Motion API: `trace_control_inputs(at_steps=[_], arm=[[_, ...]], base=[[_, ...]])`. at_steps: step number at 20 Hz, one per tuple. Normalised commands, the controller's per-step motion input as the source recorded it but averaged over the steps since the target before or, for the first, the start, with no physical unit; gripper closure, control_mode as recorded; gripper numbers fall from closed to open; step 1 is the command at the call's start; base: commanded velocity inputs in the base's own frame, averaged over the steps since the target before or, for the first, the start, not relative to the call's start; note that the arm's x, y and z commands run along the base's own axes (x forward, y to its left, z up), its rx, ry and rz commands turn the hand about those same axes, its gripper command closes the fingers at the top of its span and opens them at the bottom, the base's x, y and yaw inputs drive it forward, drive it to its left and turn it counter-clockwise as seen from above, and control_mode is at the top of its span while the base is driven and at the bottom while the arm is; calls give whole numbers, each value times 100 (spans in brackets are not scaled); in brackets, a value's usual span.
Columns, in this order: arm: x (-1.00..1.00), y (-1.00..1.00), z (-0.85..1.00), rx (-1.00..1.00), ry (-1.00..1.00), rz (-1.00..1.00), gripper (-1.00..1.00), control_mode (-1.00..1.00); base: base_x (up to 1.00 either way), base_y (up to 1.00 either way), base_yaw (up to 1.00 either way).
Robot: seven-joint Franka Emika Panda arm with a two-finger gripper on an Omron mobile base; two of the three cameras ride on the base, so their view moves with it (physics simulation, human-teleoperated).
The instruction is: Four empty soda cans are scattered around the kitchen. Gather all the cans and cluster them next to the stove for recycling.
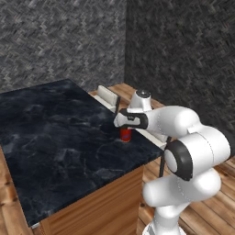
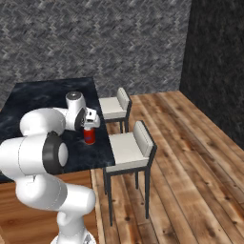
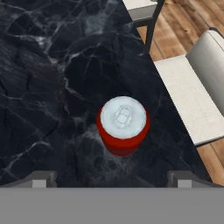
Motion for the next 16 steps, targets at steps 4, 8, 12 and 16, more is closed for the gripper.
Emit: trace_control_inputs(at_steps=[4,8,12,16], arm=[[9,0,-6,0,0,0,-100,-100],[8,0,-10,0,0,0,-100,-100],[8,0,-13,0,0,0,-100,-100],[10,0,-9,0,0,0,-100,-100]], base=[[0,0,0],[0,0,0],[0,0,0],[0,0,0]])
